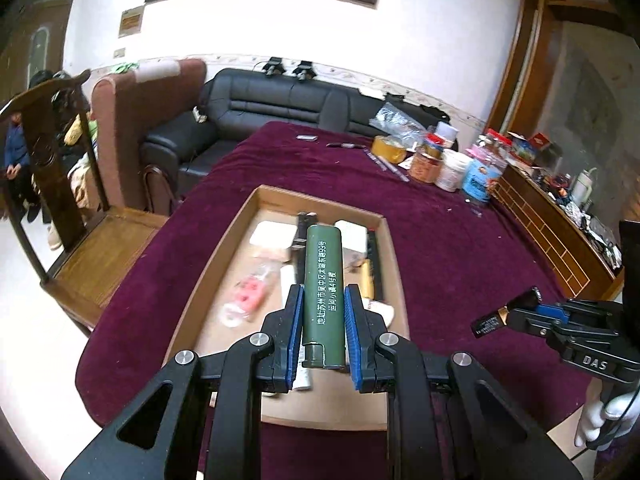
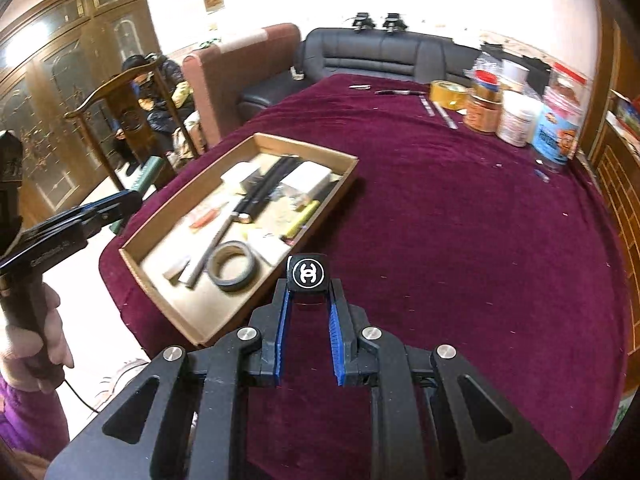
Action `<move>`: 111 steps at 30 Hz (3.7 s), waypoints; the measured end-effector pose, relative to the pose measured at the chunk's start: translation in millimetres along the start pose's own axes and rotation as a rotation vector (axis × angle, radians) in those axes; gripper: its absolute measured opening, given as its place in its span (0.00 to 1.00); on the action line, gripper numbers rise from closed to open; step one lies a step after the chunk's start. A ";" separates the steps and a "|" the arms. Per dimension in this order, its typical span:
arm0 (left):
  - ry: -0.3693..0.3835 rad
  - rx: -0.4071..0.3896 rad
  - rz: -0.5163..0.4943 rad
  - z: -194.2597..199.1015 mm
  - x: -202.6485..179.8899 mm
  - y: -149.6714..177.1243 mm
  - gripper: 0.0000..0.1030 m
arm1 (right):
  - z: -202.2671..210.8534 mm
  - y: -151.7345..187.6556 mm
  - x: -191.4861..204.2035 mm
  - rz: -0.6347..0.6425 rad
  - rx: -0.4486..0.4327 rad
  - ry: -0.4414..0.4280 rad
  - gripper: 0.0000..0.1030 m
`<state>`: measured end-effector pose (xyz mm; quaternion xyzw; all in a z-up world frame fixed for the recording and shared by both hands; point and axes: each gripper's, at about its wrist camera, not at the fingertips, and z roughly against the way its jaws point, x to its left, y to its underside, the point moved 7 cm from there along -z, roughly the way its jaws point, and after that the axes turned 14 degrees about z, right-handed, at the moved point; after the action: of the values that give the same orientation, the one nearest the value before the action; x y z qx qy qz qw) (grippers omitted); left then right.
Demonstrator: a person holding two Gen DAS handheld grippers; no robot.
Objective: Organize rigid objects
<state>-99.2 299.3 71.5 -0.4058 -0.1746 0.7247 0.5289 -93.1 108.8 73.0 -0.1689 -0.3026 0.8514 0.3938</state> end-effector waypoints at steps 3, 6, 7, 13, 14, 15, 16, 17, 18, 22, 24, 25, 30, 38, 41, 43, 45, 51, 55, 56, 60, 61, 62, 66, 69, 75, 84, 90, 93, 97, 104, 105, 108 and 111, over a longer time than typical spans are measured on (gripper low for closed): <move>-0.034 0.016 0.019 -8.9 17.8 0.4 0.16 | -11.7 -3.0 12.5 0.004 0.016 -0.047 0.15; -0.070 0.042 0.045 -21.8 37.1 1.6 0.16 | -25.6 -5.7 22.2 0.002 0.033 -0.095 0.15; -0.079 0.055 0.053 -27.3 41.6 2.6 0.16 | -30.2 -6.4 25.5 0.001 0.040 -0.114 0.15; -0.131 0.118 0.076 -57.6 64.6 10.2 0.16 | -59.3 -9.0 52.1 0.008 0.092 -0.224 0.15; -0.139 0.125 0.075 -62.0 67.1 10.8 0.16 | -64.4 -9.9 57.4 0.016 0.101 -0.237 0.15; -0.143 0.131 0.076 -64.7 69.3 10.7 0.16 | -67.1 -11.3 60.9 0.021 0.107 -0.244 0.15; -0.145 0.139 0.080 -67.9 71.7 10.9 0.16 | -70.0 -12.4 63.9 0.025 0.112 -0.250 0.15; -0.145 0.144 0.083 -70.3 74.3 10.1 0.16 | -73.4 -13.8 66.7 0.029 0.117 -0.257 0.15; -0.146 0.150 0.086 -73.2 76.4 10.7 0.16 | -76.9 -15.5 69.2 0.032 0.121 -0.264 0.15; -0.144 0.169 0.102 -80.0 85.6 11.8 0.16 | -89.3 -21.0 75.8 0.023 0.144 -0.312 0.15; -0.148 0.180 0.114 -83.5 91.5 12.1 0.16 | -96.2 -22.5 79.8 0.020 0.158 -0.333 0.15; -0.149 0.185 0.121 -84.9 94.4 12.1 0.16 | -100.3 -23.1 81.9 0.020 0.167 -0.340 0.15; -0.152 0.175 0.115 -84.7 97.3 8.6 0.17 | -120.5 -27.9 88.0 0.025 0.203 -0.350 0.15; -0.134 0.158 0.094 -83.0 90.2 6.8 0.28 | -146.8 -41.4 83.9 0.029 0.246 -0.319 0.15; -0.114 0.139 0.096 -76.7 86.1 3.7 0.31 | -155.4 -46.8 83.0 0.019 0.250 -0.320 0.15; -0.105 0.126 0.097 -72.1 84.3 1.9 0.34 | -160.1 -48.3 80.0 0.033 0.255 -0.274 0.15; -0.095 0.121 0.099 -69.1 82.8 0.4 0.35 | -165.3 -48.7 76.3 0.025 0.264 -0.254 0.16; -0.099 0.109 0.097 -67.1 78.6 1.4 0.42 | -172.4 -44.6 55.0 -0.056 0.295 -0.187 0.21; -0.104 0.056 0.088 -58.7 71.4 -1.0 0.50 | -149.0 -50.2 49.8 -0.049 0.211 -0.181 0.22; -0.109 0.020 0.082 -52.5 67.7 -4.0 0.50 | -142.3 -51.2 48.3 -0.038 0.188 -0.166 0.24; -0.225 -0.276 0.043 -0.4 52.9 -21.0 0.56 | -94.8 -56.9 34.4 0.007 0.035 -0.057 0.24; -0.254 -0.383 0.034 20.8 47.2 -23.4 0.65 | -77.6 -57.1 30.2 0.025 -0.025 -0.013 0.24; -0.263 -0.491 0.035 44.5 40.2 -23.9 0.96 | -61.7 -56.4 26.4 0.045 -0.082 0.037 0.26; -0.154 -0.805 0.079 109.4 9.4 -10.0 0.99 | -21.3 -40.3 14.8 0.062 -0.233 0.250 0.88; -0.219 -0.707 0.066 95.6 -8.3 -9.0 0.99 | -16.5 -22.3 7.1 0.026 -0.206 0.271 0.88; -0.265 -0.393 0.065 43.5 -24.1 13.5 0.99 | 1.0 19.2 -15.2 -0.074 -0.178 0.277 0.88; -0.333 -0.293 0.065 33.3 -47.6 47.1 0.99 | 9.6 72.2 -8.7 -0.032 -0.109 0.266 0.88; -0.349 -0.232 0.060 22.4 -55.0 54.6 0.99 | 13.9 77.0 -6.0 0.008 -0.121 0.267 0.88; -0.355 -0.191 0.062 12.0 -54.5 56.6 0.99 | 10.6 77.0 -8.1 0.011 -0.116 0.266 0.88; -0.372 -0.141 0.080 -3.5 -47.3 57.8 0.99 | 1.1 76.1 -14.1 0.003 -0.100 0.255 0.88; -0.381 -0.065 0.111 -28.3 -33.6 57.7 0.99 | -17.0 66.6 -21.0 0.024 -0.063 0.257 0.88; -0.376 -0.050 0.119 -32.5 -31.5 57.6 0.99 | -19.2 64.2 -21.2 0.032 -0.056 0.257 0.88; -0.375 -0.018 0.141 -41.9 -23.1 56.5 0.99 | -24.9 57.9 -21.6 0.053 -0.043 0.258 0.88; -0.379 -0.008 0.156 -47.0 -17.7 53.3 0.99 | -30.6 51.3 -20.5 0.078 -0.031 0.256 0.88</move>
<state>-94.2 254.7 13.7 -0.2768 -0.2418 0.8262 0.4271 -93.2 78.7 17.5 -0.2940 -0.2560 0.8328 0.3930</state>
